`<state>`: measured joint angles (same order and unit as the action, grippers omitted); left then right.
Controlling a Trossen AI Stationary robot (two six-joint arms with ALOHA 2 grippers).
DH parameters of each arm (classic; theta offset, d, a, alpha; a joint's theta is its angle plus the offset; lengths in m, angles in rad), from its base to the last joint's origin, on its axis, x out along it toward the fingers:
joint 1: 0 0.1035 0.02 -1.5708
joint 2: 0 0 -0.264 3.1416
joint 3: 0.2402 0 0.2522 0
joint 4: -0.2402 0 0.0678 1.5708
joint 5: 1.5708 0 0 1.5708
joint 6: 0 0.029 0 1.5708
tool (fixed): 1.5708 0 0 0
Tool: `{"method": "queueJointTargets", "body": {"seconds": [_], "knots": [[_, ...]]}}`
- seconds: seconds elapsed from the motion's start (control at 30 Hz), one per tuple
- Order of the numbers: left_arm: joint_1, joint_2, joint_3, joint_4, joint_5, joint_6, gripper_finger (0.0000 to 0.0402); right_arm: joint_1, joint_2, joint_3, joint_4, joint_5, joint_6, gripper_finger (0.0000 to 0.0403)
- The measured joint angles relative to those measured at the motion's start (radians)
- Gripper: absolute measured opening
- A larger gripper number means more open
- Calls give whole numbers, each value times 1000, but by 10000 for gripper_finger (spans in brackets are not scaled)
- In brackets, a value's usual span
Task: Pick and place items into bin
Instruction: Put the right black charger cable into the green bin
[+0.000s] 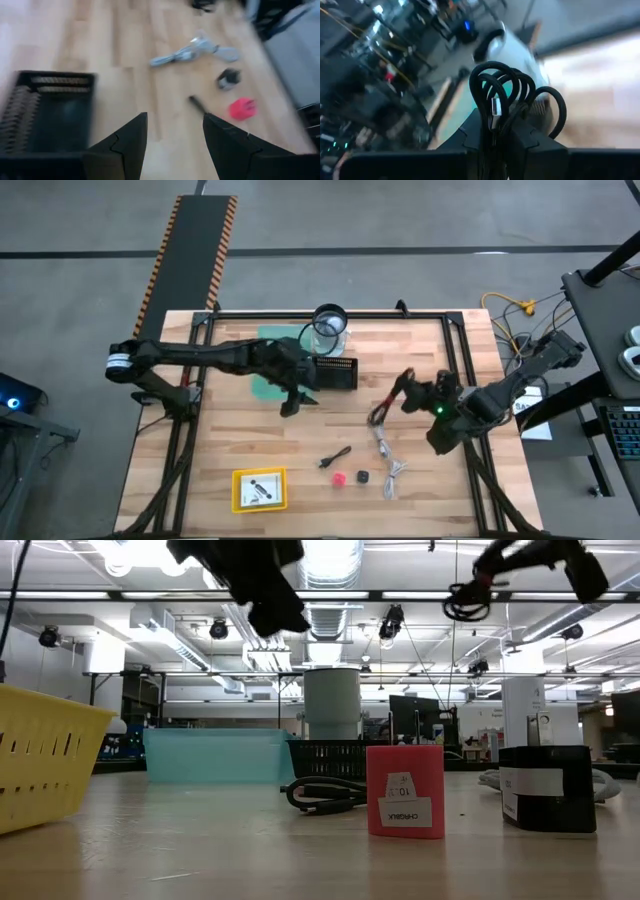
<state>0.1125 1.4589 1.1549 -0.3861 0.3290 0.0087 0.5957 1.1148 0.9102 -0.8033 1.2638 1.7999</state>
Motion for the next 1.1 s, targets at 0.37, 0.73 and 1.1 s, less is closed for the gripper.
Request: {"method": "queueJointTargets", "body": {"seconds": [0.37,0.73,1.1], "knots": [[23,206,7,587,333,-402,176,-27,-6,74,106,71,-423,33],[18,359,32,1138,331,-554,176,-28,-2,77,107,79,-415,33],[15,435,63,1136,330,-626,176,-27,-2,81,115,101,-415,33]]}}
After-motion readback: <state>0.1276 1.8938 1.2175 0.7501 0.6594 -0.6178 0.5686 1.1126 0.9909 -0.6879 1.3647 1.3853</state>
